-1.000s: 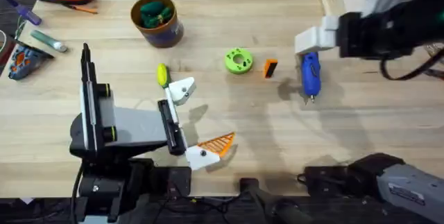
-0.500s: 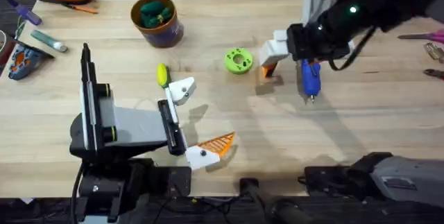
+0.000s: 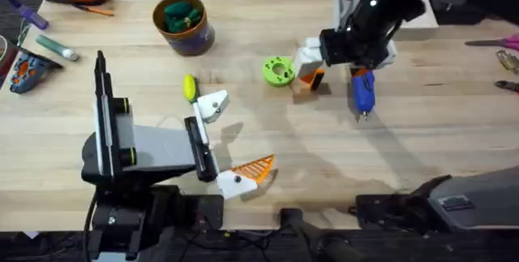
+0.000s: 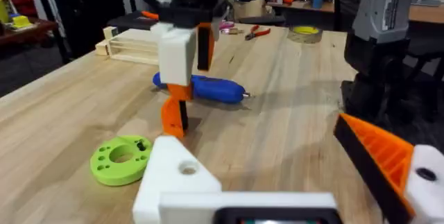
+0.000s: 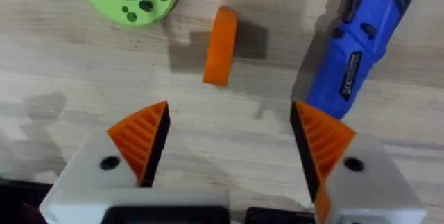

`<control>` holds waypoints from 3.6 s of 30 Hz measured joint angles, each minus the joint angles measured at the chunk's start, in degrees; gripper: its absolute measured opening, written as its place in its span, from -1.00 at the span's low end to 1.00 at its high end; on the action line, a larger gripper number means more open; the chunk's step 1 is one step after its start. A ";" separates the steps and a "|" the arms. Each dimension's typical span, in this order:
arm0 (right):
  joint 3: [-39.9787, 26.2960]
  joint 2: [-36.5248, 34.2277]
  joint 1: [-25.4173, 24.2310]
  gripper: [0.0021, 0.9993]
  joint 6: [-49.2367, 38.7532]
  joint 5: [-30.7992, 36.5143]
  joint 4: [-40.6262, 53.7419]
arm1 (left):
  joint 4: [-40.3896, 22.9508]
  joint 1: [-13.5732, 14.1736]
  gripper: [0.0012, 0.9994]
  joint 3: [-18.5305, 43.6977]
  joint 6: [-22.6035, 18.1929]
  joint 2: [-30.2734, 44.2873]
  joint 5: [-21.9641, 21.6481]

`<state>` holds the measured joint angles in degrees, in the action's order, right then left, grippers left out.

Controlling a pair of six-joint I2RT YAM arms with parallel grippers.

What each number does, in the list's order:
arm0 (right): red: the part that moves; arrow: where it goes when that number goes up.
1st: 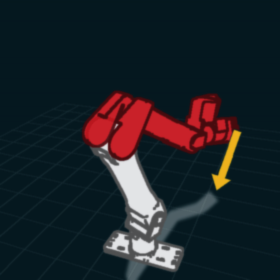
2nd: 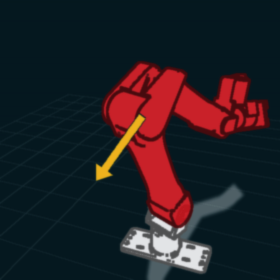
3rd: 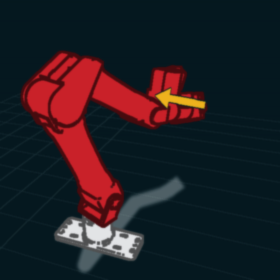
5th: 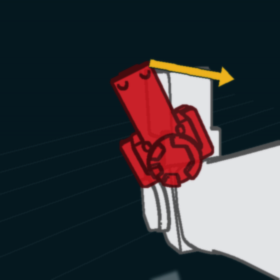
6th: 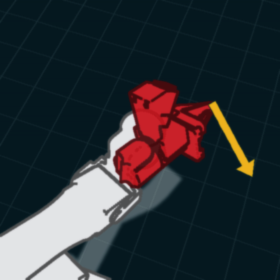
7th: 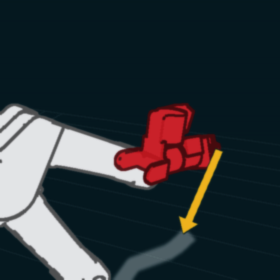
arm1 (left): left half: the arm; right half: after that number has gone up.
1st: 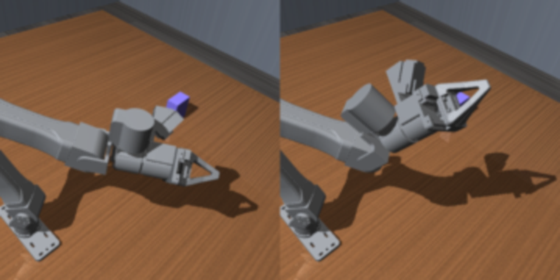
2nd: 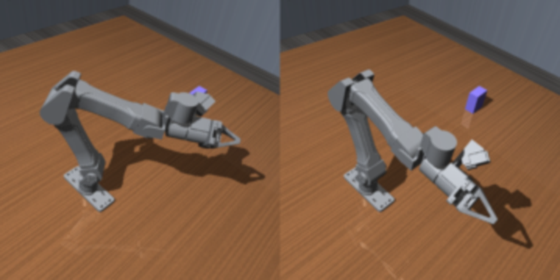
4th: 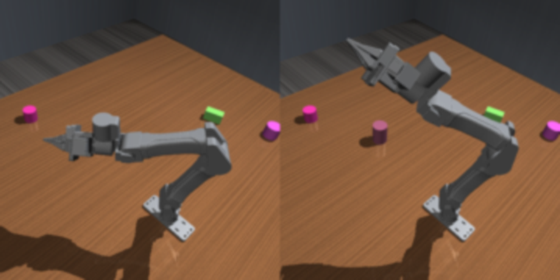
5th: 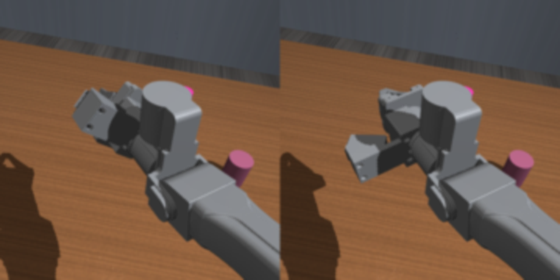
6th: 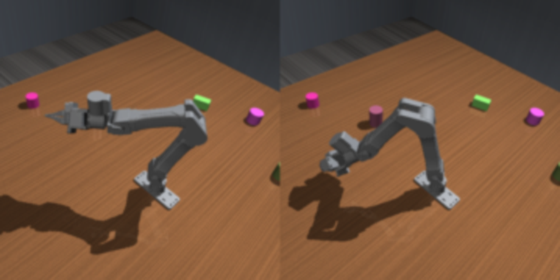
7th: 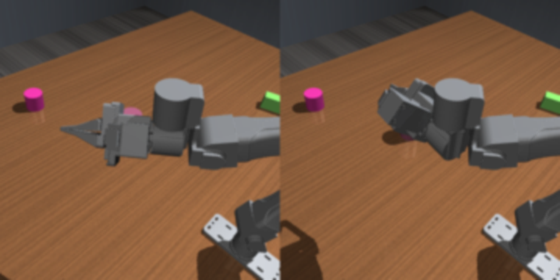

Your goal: Pick up the gripper from the table and insert it into the empty holder that is missing its gripper. Then pick up a screw, insert it into the mounting hole, and use the screwdriver to tighten it. Finally, clean up the table by picking up the vegetable and placing it into the bucket.

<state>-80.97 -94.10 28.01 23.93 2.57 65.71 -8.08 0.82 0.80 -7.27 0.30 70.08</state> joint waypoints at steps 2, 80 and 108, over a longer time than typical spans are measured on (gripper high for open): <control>0.00 -1.28 0.00 0.98 0.18 0.00 -0.25 | 0.00 0.00 0.97 0.00 -0.02 0.00 0.00; -6.32 -13.28 -0.33 -0.41 9.06 0.00 -1.97 | 0.00 0.00 0.97 0.00 -0.02 0.00 -0.01; -6.34 -13.28 -0.26 -0.97 8.82 0.00 -2.07 | 0.00 0.00 0.97 0.00 -0.02 0.00 0.00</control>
<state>-87.31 -107.37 27.75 32.75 2.57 63.64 -8.08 0.82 0.80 -7.29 0.30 70.08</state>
